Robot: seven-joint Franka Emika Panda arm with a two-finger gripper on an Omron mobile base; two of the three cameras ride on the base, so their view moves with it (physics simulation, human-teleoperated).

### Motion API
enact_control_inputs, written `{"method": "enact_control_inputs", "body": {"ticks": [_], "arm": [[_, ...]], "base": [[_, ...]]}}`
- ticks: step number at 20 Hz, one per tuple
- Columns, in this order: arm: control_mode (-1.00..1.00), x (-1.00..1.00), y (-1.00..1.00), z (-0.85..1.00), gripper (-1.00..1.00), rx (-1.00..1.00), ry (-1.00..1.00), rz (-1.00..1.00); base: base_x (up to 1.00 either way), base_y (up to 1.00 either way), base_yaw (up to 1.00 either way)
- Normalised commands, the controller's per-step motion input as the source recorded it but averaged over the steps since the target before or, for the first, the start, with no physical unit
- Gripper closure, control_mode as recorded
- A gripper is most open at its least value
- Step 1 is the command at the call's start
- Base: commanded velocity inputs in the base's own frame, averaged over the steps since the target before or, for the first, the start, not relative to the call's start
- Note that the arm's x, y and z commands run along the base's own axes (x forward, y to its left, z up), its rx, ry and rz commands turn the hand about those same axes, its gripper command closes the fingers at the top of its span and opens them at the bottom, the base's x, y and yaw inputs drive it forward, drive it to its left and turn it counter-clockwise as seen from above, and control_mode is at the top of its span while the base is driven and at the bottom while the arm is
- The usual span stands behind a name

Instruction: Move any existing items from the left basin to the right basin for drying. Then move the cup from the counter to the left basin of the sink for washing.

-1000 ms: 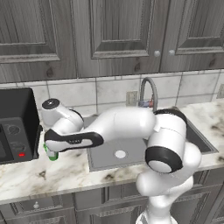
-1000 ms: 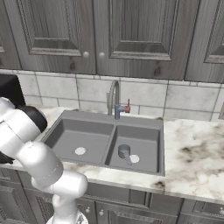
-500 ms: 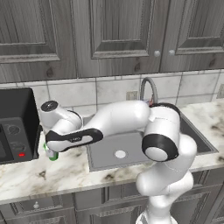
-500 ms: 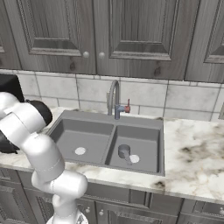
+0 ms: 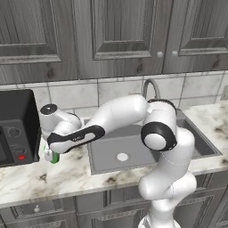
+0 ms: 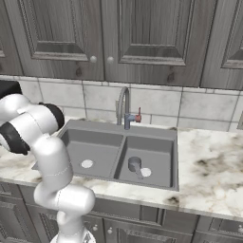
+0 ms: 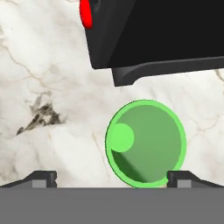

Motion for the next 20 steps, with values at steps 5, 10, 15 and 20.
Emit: {"method": "enact_control_inputs", "body": {"ticks": [5, 10, 15, 20], "arm": [[-1.0, 0.13, 0.09, -0.06, -1.0, 0.0, 0.0, 0.03], [-1.0, 0.07, 0.1, -0.03, -1.0, 0.0, 0.01, 0.02], [-1.0, -0.12, 0.03, -0.08, -1.0, 0.0, 0.0, 0.0], [-1.0, -0.07, 0.0, -0.12, -1.0, 0.0, 0.0, 0.0]], "base": [[0.0, 0.0, 0.0], [0.0, 0.0, 0.0], [0.0, 0.0, 0.0], [0.0, 0.0, 0.0]]}}
